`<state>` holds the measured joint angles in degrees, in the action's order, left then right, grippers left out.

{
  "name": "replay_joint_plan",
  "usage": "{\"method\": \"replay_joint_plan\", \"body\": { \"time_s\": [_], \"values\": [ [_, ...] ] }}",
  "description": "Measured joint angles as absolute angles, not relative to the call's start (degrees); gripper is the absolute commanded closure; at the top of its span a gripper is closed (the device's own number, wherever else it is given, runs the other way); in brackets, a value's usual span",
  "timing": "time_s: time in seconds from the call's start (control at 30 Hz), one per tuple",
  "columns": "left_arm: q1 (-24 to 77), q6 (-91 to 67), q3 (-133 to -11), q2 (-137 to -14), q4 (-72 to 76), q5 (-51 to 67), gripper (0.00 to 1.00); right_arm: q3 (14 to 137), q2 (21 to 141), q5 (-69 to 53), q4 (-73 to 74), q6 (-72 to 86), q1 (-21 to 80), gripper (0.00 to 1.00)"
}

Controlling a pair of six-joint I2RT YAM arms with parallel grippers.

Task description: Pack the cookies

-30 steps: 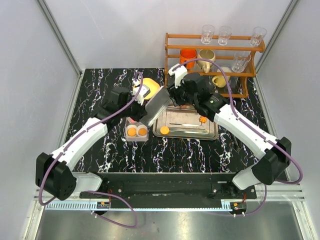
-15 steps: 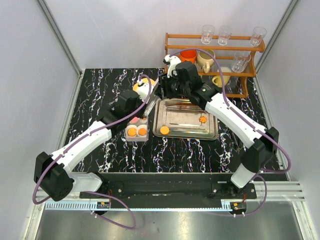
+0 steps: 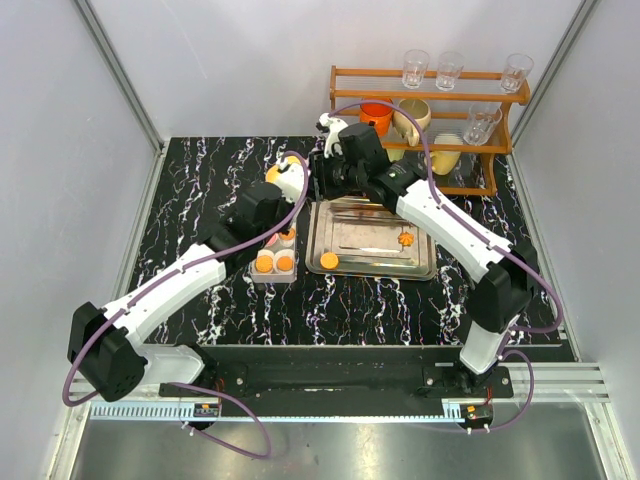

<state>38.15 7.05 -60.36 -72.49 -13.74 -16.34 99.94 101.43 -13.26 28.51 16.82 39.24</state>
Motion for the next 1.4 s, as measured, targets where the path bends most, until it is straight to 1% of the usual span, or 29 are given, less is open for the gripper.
{"method": "replay_joint_plan", "body": {
  "time_s": [0.17,0.33,0.53,1.1,1.4],
  "values": [
    [38.2,7.0,-59.7,-72.5,-12.6,-16.8,1.0,99.9,101.1,-13.1,28.5,16.8,39.2,0.57],
    [38.2,7.0,-58.5,-72.5,-12.0,-17.0,1.0,98.7,99.4,-13.1,28.5,17.9,38.4,0.52],
    [38.2,7.0,-58.4,-72.1,-11.8,-17.0,1.0,98.2,98.1,-13.5,28.1,20.2,35.6,0.5],
    [38.4,7.0,-57.1,-72.0,-9.7,-18.5,1.0,100.6,98.7,-17.9,28.0,23.8,34.4,0.5],
    [39.8,7.6,-56.7,-72.0,-9.3,-20.0,1.0,102.8,101.4,-19.4,27.1,25.0,34.4,0.5]
  ]
}}
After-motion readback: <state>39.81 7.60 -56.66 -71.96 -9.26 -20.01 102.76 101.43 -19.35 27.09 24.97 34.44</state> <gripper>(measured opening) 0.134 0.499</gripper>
